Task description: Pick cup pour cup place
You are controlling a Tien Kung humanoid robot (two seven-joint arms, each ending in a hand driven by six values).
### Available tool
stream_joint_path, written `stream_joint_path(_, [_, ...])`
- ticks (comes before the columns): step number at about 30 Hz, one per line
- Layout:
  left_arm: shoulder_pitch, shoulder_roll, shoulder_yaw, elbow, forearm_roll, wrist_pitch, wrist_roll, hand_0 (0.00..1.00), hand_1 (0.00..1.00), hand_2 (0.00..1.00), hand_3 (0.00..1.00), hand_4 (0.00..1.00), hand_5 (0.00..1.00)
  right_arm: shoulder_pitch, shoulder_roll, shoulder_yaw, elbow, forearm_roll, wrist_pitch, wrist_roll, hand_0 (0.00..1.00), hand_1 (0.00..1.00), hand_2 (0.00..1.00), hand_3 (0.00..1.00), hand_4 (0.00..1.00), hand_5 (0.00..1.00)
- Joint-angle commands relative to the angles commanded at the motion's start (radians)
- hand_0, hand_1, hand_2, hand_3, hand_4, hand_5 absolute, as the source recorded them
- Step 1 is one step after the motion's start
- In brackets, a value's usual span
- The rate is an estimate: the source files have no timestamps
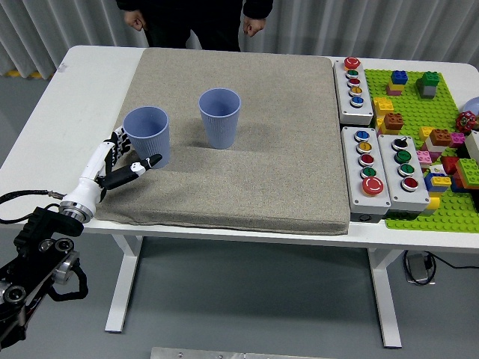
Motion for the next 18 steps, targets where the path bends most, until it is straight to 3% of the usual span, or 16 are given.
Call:
stream_joint_path(12, [-0.014,0.004,0.018,0.031,-0.006,-0.007,0.003,0.938,0.960,0.998,0.998,0.998,0.455,-0.005,0.003,0.001,-0.001,-0.007,0.003,-0.002,0.692,0.661,0.611,0.619,0.013,0.461])
stream_joint_path(18, [-0.037,0.000,0.033,0.048,-0.013,0.010,-0.004,0.936,0.956,0.998,0.998,0.998,0.457,-0.005,0.003,-0.001,-0.001,-0.002,0.004,-0.001,0.692,0.660,0.611,0.619,0.013,0.462])
